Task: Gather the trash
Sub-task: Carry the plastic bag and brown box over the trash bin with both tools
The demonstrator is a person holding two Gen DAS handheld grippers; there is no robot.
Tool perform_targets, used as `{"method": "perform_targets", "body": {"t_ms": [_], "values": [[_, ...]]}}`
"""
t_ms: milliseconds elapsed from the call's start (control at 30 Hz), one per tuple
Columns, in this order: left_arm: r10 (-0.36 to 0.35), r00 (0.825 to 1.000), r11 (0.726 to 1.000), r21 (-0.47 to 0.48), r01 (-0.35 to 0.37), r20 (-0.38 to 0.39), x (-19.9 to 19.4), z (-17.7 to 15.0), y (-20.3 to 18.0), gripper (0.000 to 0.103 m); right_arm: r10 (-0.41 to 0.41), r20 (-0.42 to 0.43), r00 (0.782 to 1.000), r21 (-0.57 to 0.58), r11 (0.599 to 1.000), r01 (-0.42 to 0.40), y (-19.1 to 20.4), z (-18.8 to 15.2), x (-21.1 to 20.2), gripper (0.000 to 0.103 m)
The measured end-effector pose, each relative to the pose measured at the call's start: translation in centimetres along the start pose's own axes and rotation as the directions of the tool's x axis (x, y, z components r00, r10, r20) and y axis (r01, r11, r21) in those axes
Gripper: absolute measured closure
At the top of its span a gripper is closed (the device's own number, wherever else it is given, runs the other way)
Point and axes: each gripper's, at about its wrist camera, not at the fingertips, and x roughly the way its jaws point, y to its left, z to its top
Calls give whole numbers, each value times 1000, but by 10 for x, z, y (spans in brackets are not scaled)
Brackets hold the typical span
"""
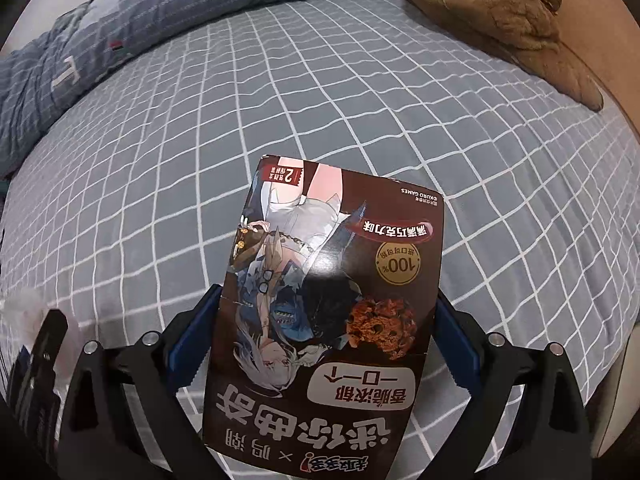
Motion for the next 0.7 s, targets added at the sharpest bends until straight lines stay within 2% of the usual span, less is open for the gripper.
{"method": "perform_targets", "body": {"t_ms": [200, 467, 700], "values": [[6, 1000, 1000, -9, -6, -11, -13, -18, -5, 45, 17, 62, 998, -78, 997, -12, -1, -18, -24, 10], [36, 999, 999, 33, -36, 2, -41, -44, -20, 45, 64, 156, 986, -155, 987, -40, -13, -54, -64, 10], [27, 999, 998, 52, -28, 26, -72, -66, -36, 45, 88, 186, 979, -181, 982, -53, -27, -77, -82, 10]]}}
